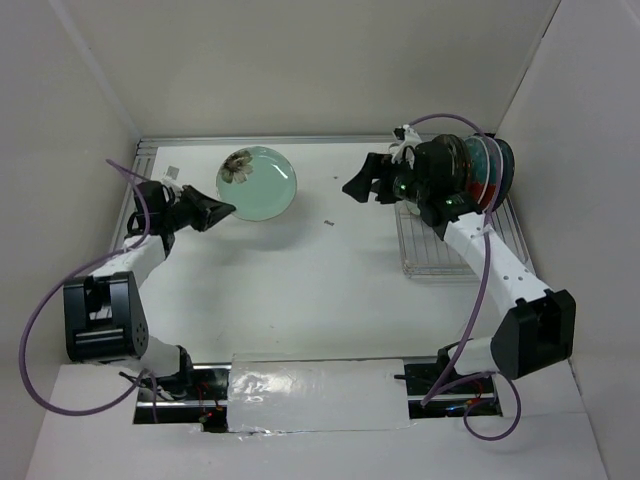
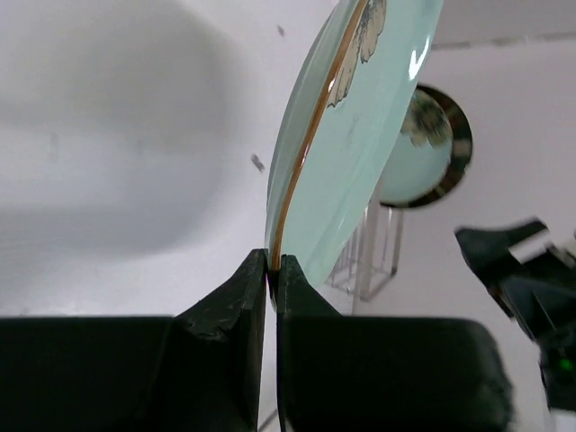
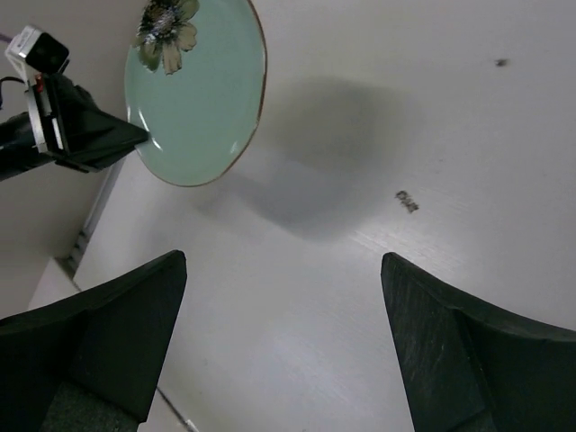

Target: Load the plates into the dish rack

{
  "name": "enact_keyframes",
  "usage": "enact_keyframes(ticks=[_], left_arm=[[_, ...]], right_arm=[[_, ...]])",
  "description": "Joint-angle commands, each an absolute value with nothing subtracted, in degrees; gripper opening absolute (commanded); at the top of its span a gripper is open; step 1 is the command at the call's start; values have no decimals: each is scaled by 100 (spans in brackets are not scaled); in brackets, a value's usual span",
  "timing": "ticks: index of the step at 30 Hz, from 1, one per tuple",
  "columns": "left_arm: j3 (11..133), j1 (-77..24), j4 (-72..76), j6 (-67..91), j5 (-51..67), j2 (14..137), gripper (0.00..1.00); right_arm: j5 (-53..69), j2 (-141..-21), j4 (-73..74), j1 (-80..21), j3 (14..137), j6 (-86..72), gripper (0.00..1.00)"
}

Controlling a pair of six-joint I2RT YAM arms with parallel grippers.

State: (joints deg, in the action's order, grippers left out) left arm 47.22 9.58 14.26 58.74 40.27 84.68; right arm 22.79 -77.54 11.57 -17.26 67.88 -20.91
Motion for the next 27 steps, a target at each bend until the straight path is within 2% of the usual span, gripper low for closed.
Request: enact_keyframes(ticks=[1, 15, 17, 20, 21, 22, 25, 26, 27], left_arm=[[4615, 818, 2276, 5854, 5079, 7920, 0], [4192, 124, 2961, 6081, 6002, 7198, 0], [4140, 53, 3076, 6152, 6073, 7198, 0], [4245, -105, 3007, 5986, 6126, 7250, 0], [4245, -166, 2945, 5985, 6126, 7251, 0], [4297, -167, 2866, 5898, 6126, 7251, 0], [4420, -220, 2550, 5643, 6065, 7304, 0], [4421, -220, 2453, 5486, 6064, 7356, 0], [4482, -220, 2348, 5406, 6012, 7356, 0]], right_arm=[[3197, -7787, 396, -1811, 6619, -2487, 95], [3384, -8411, -131, -2363, 6557, -2602, 92], [3384, -8586, -132, -2426, 6557, -2602, 89], [3322, -8648, -185, -2531, 6609, -2541, 80], [3270, -8718, -185, -2531, 6609, -2540, 74], [3270, -8719, -132, -2583, 6670, -2540, 59], [3199, -8719, -27, -2584, 6671, -2435, 32], [3199, -8719, -26, -2584, 6671, -2365, 19], [3199, -8658, -26, -2584, 6671, -2364, 12]])
